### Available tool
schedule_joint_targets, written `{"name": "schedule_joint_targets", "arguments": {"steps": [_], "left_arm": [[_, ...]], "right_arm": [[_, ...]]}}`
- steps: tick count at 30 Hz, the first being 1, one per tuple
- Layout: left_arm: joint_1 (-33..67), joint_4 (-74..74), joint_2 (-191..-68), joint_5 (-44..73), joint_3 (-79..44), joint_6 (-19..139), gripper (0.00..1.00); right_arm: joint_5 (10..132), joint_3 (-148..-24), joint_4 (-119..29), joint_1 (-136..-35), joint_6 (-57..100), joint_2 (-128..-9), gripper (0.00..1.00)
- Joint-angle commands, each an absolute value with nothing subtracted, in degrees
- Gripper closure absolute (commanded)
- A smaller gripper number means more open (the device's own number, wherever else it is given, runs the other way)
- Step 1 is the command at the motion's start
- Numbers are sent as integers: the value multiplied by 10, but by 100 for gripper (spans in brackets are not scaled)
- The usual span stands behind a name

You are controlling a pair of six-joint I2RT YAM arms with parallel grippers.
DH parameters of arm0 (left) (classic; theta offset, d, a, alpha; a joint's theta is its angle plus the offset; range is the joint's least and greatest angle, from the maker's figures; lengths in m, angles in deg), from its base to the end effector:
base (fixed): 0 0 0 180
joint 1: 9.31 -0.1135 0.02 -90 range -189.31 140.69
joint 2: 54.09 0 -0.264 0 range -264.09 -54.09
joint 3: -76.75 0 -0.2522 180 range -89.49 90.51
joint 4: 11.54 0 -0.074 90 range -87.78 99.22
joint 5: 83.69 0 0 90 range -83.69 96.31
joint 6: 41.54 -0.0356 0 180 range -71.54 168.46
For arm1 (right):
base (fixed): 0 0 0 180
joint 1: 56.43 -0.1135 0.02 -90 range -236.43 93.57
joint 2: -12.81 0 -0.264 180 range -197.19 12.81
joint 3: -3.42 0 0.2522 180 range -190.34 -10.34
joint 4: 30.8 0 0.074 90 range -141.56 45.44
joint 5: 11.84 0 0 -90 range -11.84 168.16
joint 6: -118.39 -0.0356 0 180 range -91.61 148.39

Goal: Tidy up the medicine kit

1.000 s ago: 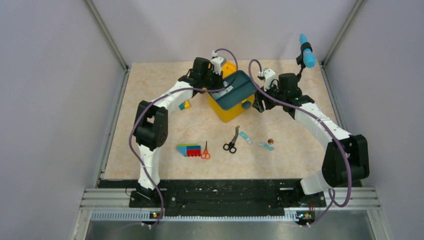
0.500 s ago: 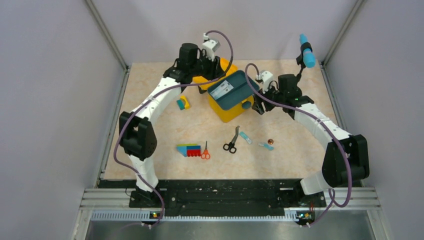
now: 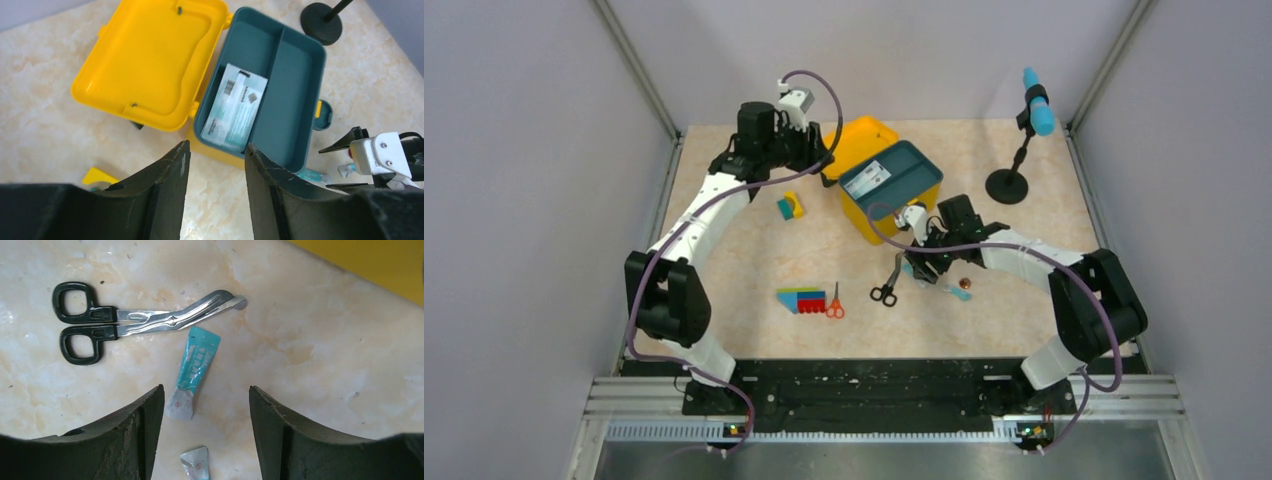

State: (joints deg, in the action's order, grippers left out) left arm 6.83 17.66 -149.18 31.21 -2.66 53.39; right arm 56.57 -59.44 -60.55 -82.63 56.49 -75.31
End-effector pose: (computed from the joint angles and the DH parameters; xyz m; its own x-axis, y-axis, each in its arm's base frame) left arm 0.3722 -0.1233 0.3579 -0.4382 0.0457 -0.8977 0.5870 0.7709 -0.2473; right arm 0.2641 0.1446 0.1820 -0.3659 -0.6682 -0.6478 -0.8754 0.4834 -0.0042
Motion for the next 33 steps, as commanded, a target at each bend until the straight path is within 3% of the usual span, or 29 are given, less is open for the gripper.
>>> {"name": "schedule_joint_targets", "arguments": {"steps": [1, 8, 12, 16, 25, 33], "left_arm": [[54, 161, -1462, 303, -48, 557, 50], [39, 146, -1444, 303, -79, 563, 50], [29, 141, -1438, 302, -91, 570, 50], [23, 141, -1437, 304, -93, 573, 50], [19, 144, -1450, 309, -81, 577, 50], [18, 170, -1467, 302, -50, 550, 50]], "right_arm": [[566, -621, -573, -833, 562, -789, 38], [567, -640, -584, -849, 576, -824, 45], [566, -645, -593, -850, 580, -832, 60], [566, -649, -609, -849, 586, -825, 82], [571, -697, -739, -832, 628, -740, 89], [447, -832, -802, -776, 600, -701, 91]]}}
